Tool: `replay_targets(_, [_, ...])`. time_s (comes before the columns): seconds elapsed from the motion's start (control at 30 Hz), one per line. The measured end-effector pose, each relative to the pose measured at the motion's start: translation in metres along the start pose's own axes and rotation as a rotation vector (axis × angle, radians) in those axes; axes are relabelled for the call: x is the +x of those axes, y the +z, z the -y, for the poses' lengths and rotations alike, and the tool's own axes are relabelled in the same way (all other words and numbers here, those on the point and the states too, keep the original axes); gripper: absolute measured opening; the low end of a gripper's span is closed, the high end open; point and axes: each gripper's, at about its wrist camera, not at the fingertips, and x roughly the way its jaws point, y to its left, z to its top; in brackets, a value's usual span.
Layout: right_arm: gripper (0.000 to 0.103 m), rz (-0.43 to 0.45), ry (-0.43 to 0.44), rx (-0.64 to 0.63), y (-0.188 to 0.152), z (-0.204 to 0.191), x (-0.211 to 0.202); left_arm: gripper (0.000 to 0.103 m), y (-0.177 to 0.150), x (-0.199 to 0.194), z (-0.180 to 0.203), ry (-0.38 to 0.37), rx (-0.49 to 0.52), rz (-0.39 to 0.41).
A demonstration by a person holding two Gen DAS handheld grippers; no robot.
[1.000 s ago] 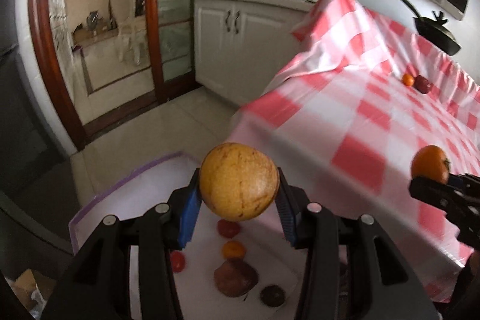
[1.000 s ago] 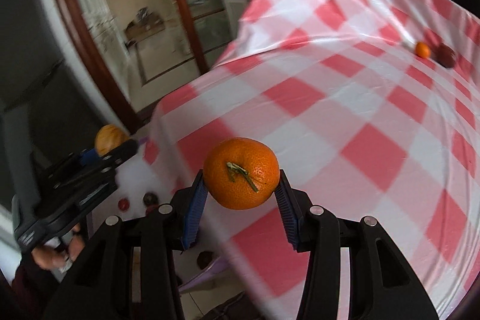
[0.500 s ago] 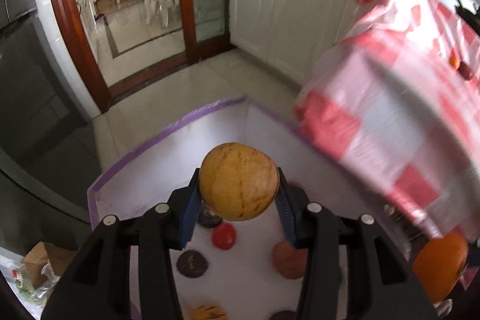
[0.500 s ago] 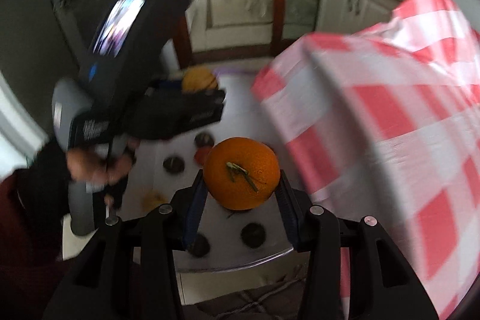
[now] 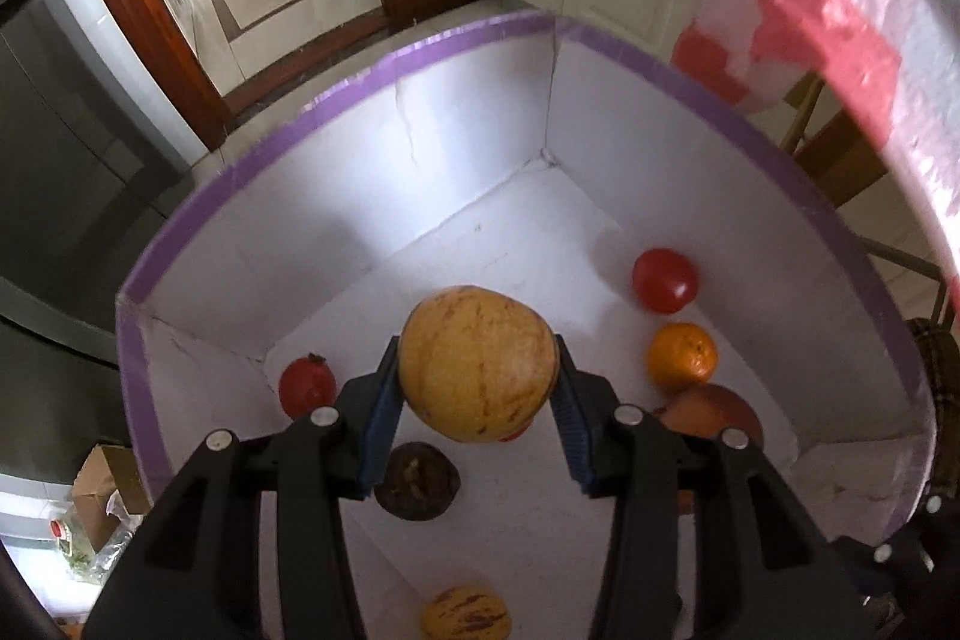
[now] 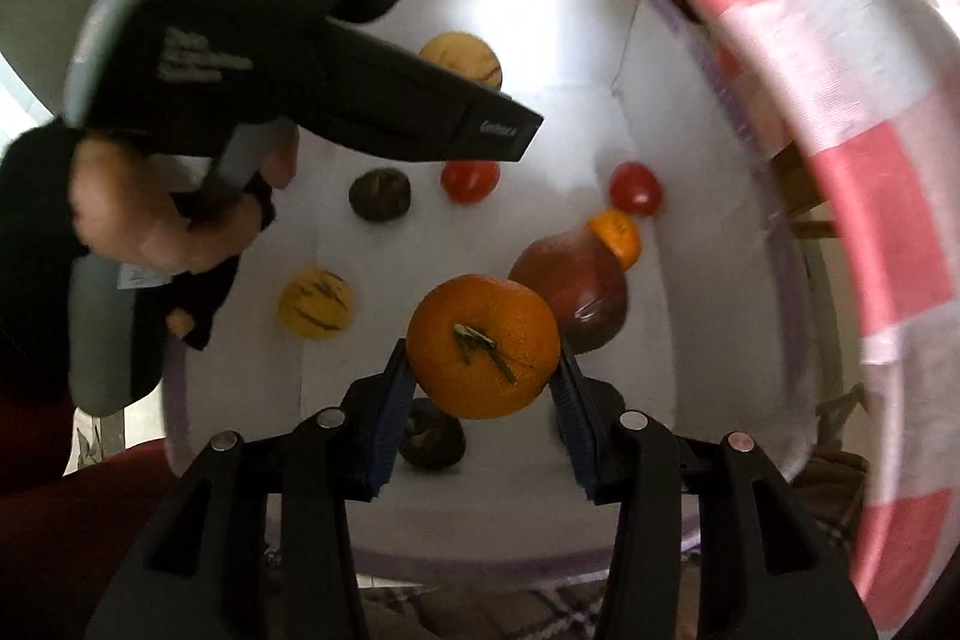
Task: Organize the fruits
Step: 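Open both tools to drop the orange and pepino into the box, then move both open tools back over the last fruits on the cloth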
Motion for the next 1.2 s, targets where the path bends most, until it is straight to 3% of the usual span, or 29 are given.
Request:
replay_targets(0.27, [0.047, -0.070, 0.015, 0.002, 0.005, 0.003, 0.029, 0.047, 0.001, 0.010, -0.002, -0.016, -0.009, -0.045])
replay_targets(0.37, [0.054, -0.055, 0.015, 0.012, 0.007, 0.003, 0.027, 0.050, 0.002, 0.008, -0.002, -0.013, -0.021, -0.035])
replay_targets(0.43, [0.062, -0.036, 0.020, 0.019, 0.009, 0.002, 0.023, 0.063, 0.003, 0.006, -0.002, -0.005, -0.027, -0.021])
replay_targets(0.53, [0.064, -0.013, 0.019, 0.016, 0.010, 0.003, 0.015, 0.076, 0.003, 0.001, 0.001, 0.012, -0.022, 0.010])
replay_targets(0.67, [0.064, 0.016, 0.021, 0.008, 0.007, 0.003, 0.001, 0.081, 0.006, -0.006, 0.005, 0.045, 0.000, 0.041])
replay_targets(1.0, [0.070, 0.229, 0.092, 0.061, 0.013, 0.018, -0.081, 0.094, 0.029, -0.055, 0.017, 0.107, 0.025, 0.165])
replay_targets(1.07, [0.070, 0.293, 0.078, 0.066, 0.011, 0.025, -0.105, 0.094, 0.036, -0.069, 0.024, 0.113, 0.038, 0.196])
replay_targets(1.2, [0.081, 0.450, 0.001, 0.113, 0.001, 0.051, -0.161, 0.098, 0.054, -0.099, 0.045, 0.139, 0.073, 0.273])
